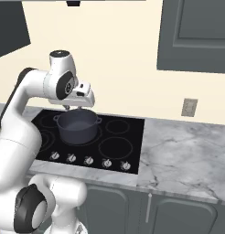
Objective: Turn on the burner for the pot on the stove. Wait thirty seconds for the pot to heat up. Then add the mushroom to the pot.
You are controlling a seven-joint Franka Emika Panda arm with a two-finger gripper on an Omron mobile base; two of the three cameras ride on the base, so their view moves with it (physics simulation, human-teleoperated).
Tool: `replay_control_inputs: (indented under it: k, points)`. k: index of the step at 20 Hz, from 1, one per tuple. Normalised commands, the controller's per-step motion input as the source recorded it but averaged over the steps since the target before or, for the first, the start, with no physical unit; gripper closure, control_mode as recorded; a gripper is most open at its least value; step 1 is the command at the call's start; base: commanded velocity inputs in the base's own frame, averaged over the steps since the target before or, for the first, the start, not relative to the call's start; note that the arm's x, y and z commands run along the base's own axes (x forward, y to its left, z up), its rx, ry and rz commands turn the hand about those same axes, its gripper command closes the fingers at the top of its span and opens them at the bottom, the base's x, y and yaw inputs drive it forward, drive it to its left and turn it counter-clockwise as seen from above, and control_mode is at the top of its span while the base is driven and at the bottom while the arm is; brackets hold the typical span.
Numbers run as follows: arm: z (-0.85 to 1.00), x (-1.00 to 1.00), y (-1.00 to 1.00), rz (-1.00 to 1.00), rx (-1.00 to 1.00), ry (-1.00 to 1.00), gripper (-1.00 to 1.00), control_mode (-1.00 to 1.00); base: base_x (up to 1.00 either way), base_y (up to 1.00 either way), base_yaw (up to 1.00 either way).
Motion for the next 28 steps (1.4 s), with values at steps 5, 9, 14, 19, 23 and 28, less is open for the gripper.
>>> replay_control_inputs:
  k: [5,9,14,19,23,28]
  points:
    - [0.00,-0.06,0.00,0.00,0.00,0.00,-1.00,-1.00,0.00,0.00,0.00]
    - [-0.01,-0.16,-0.01,0.00,0.00,0.00,-1.00,-1.00,0.00,0.00,0.00]
    - [-0.12,-0.20,-0.06,0.00,0.00,0.00,-1.00,-1.00,0.00,0.00,0.00]
    - [-0.22,-0.21,-0.12,0.00,0.00,-0.02,-1.00,-1.00,0.00,0.00,0.00]
    - [-0.23,-0.16,-0.09,0.00,0.00,-0.02,-1.00,-1.00,0.00,0.00,0.00]
    - [-0.25,-0.13,-0.05,0.00,0.00,0.00,-1.00,-1.00,0.00,0.00,0.00]
